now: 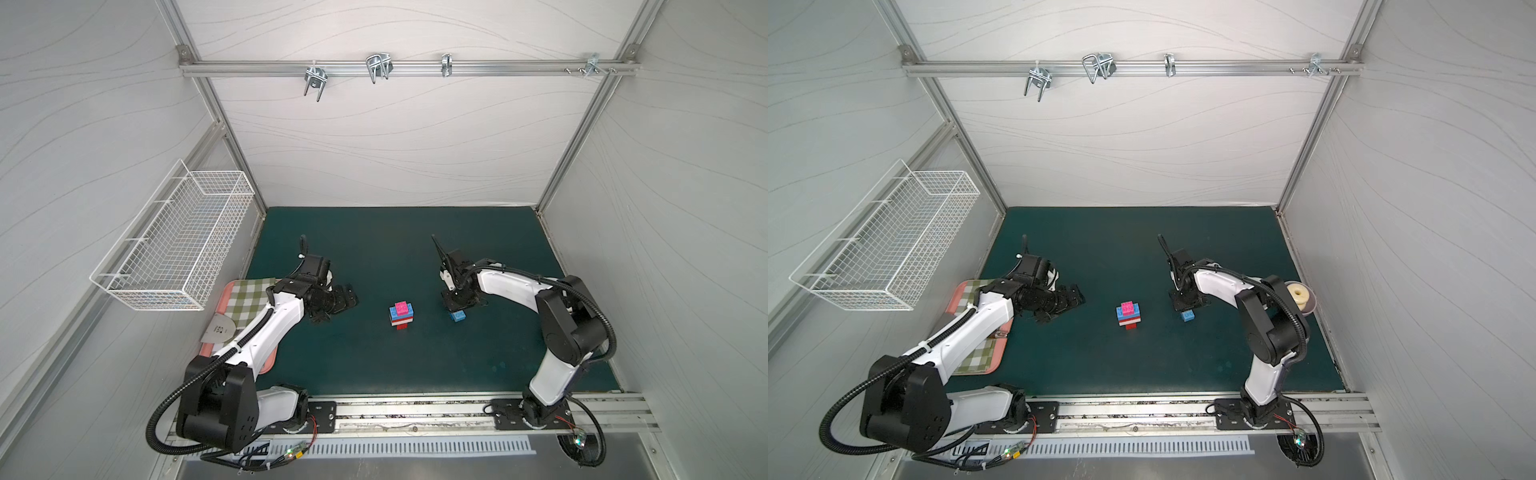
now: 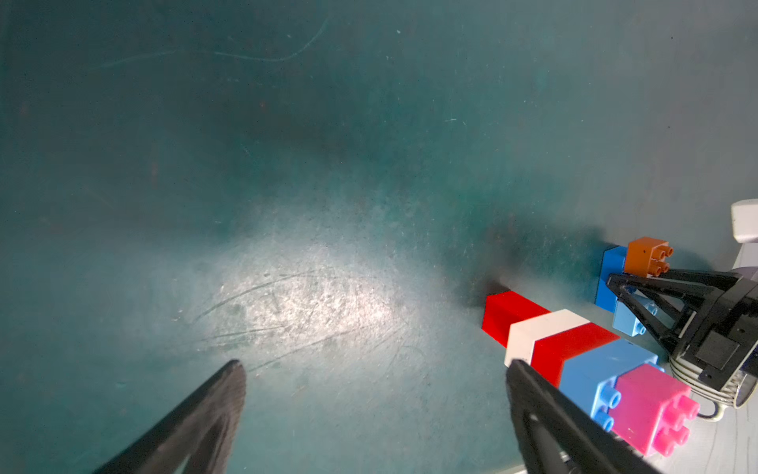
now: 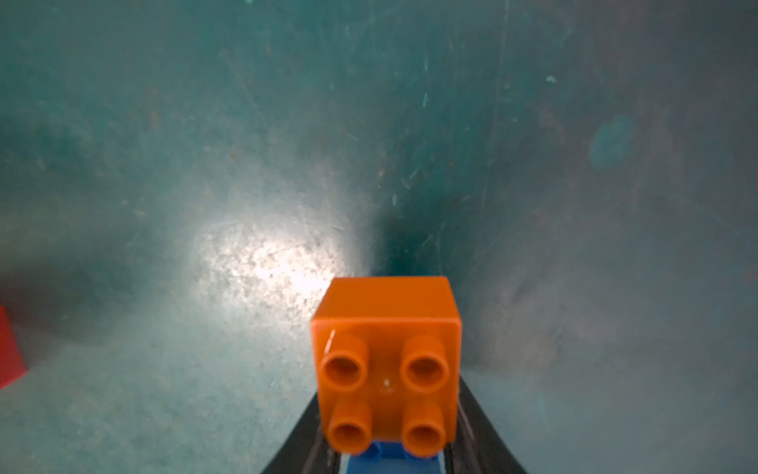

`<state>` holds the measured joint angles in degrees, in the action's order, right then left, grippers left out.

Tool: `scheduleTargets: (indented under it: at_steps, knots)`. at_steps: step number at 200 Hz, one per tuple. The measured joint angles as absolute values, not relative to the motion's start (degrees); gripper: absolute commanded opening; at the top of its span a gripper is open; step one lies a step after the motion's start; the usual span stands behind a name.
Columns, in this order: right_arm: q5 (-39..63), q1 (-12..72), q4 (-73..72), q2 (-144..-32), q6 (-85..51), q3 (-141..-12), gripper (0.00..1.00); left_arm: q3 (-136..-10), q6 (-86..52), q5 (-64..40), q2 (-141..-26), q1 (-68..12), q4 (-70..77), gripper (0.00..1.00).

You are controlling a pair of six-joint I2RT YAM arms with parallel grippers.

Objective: Assemble a carrot with lego
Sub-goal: Pick up the lego brick from the center of the board.

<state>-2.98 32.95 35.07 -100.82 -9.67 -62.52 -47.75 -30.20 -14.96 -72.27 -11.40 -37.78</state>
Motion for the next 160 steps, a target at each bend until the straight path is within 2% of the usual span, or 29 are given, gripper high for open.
scheduleTargets:
  at_steps: [32, 55, 91, 160]
  knots:
    - [-3.1, 33.0, 35.1, -100.8, -9.6, -62.6, 0.34, -47.7, -30.2, -15.0, -72.3, -11.4, -37.8, 0.99]
    - [-3.5, 33.2, 35.1, -100.8, -9.6, -62.6, 0.27, -47.7, -30.2, -15.0, -72.3, -11.4, -37.8, 0.99]
    - [-4.0, 33.7, 35.4, -100.8, -9.1, -63.0, 0.00, -47.7, -30.2, -15.0, -72.3, -11.4, -37.8, 0.99]
    - [-2.6, 36.1, 39.4, -100.7, -3.9, -70.1, 0.00, -47.7, -30.2, -15.0, -72.2, -11.4, -37.8, 0.99]
